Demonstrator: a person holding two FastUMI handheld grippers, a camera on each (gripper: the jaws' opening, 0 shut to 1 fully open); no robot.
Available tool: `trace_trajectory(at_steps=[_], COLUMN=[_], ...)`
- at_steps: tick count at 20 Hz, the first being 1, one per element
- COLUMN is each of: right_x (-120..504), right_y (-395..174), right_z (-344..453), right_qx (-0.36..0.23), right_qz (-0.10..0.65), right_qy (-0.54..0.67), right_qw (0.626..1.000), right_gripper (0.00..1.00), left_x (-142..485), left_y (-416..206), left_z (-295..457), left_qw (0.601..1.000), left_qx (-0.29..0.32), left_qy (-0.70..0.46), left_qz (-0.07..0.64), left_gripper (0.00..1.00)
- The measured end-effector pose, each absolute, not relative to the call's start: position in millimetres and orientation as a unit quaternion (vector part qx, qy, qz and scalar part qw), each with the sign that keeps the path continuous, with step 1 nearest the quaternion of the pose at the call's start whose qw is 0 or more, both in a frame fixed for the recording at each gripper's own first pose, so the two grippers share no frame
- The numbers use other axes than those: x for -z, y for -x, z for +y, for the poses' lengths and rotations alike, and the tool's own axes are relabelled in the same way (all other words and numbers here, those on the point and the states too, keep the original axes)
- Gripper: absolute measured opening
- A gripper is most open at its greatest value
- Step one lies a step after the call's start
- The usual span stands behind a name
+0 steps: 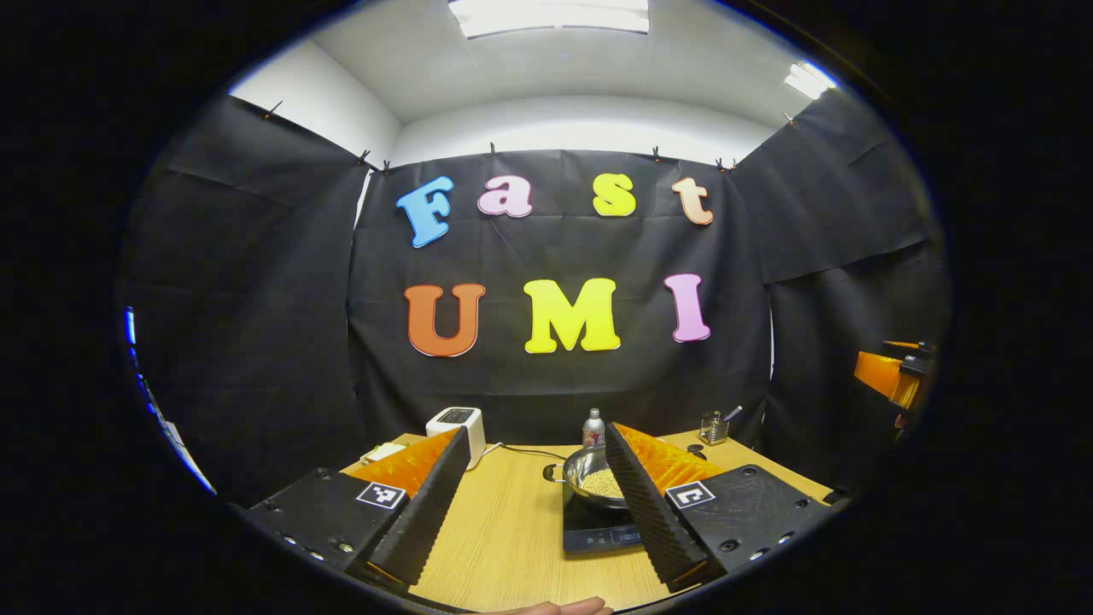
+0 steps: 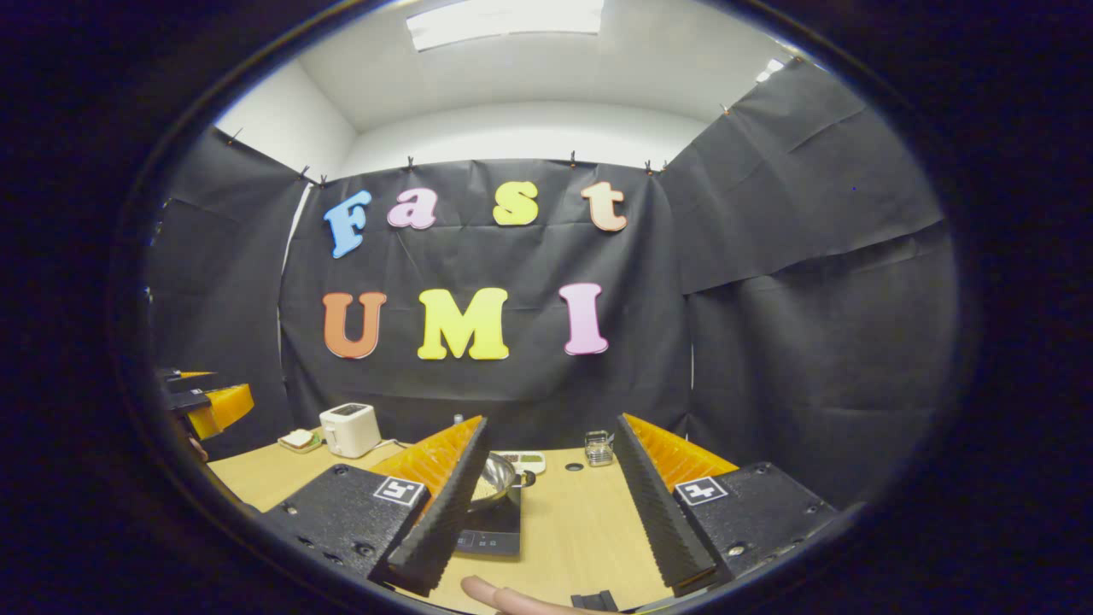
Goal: First push the handle of the pot to place it horizontally, then grasp the pot with both hands and set it on the induction cooktop.
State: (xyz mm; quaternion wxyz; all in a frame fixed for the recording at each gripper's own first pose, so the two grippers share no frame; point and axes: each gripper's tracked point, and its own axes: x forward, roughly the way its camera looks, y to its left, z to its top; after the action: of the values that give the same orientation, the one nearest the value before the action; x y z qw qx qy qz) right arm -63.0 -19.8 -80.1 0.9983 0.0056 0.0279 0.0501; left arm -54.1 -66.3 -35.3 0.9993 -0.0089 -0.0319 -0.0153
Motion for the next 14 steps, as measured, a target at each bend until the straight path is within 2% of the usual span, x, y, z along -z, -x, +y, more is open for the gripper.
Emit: trace_trajectory(at_steps=[14], right_x=[81.1], right_y=[61.1], right_z=[-23.4], right_qx=[-0.050], right_qz=[0.033], right_qy=[-0.010], right_qw=[0.998], right_gripper=[0.90], left_x=[26.3], left_y=[64.2], left_z=[-67.6], left_qw=[0.999], left_qx=[0.001], left_qy=[-0.010], left_qz=[-0.050], left_gripper=[0.95])
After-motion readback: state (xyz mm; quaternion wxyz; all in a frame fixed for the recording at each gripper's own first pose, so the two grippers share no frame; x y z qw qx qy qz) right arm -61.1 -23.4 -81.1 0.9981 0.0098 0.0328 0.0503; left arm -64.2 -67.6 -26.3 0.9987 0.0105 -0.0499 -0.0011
